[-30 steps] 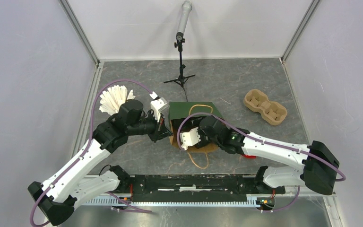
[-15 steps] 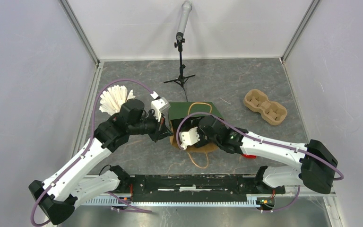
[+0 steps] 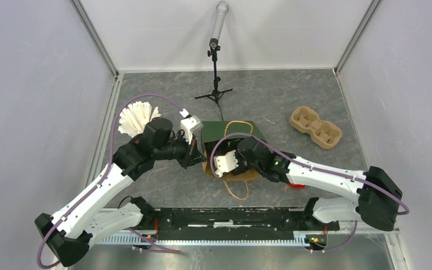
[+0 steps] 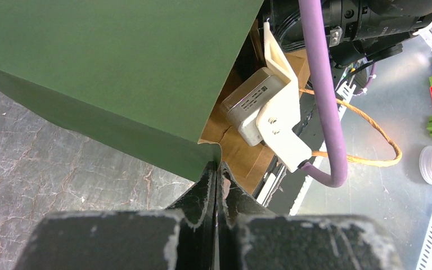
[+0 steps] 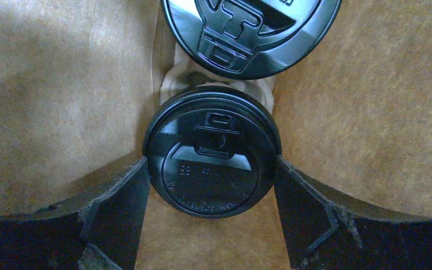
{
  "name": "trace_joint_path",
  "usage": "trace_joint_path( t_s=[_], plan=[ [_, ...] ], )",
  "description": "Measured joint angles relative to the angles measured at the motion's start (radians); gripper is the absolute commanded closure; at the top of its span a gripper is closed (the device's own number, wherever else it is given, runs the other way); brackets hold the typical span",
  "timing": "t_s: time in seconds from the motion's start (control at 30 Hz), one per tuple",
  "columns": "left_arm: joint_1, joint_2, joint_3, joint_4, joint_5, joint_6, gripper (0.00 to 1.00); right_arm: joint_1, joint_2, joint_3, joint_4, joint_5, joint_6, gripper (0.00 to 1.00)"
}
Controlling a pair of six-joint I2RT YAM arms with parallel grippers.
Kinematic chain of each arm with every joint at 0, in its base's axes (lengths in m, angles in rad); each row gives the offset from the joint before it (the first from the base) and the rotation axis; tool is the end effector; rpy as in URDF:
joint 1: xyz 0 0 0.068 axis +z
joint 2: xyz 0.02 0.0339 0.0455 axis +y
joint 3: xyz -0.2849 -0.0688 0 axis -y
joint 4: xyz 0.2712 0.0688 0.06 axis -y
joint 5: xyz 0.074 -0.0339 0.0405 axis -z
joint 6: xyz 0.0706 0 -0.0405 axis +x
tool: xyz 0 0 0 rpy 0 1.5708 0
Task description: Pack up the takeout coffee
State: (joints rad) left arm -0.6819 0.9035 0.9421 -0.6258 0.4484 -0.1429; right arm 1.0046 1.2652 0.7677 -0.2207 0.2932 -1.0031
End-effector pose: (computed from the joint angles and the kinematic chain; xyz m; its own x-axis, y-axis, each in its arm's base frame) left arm 0.1569 -0.1668 0.3315 -0.5465 0.2784 -0.7898 0.7783 0.5171 -0.3563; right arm 0.1824 0.2489 0.2153 0.3930 -0.8864 -0.2445 -0.6693 -0.0934 -0.7371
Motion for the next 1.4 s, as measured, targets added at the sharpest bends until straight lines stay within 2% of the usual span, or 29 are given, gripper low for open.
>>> trace_joint_path(
  t_s=[0.37,1.03,1.4],
  plan=[
    [0.000,0.002,0.000,0.000,0.001,0.000,0.98,-0.005,-0.017,0.001,-0.021,-0.016,0.003,0.09],
    [0.000,0.012,0.000,0.000,0.000,0.000,0.98,-0.008,-0.019,0.066,-0.115,-0.071,0.034,0.10],
    [0.000,0.018,0.000,0.000,0.002,0.000,0.98,-0.007,-0.019,0.111,-0.145,-0.095,0.046,0.16]
  ],
)
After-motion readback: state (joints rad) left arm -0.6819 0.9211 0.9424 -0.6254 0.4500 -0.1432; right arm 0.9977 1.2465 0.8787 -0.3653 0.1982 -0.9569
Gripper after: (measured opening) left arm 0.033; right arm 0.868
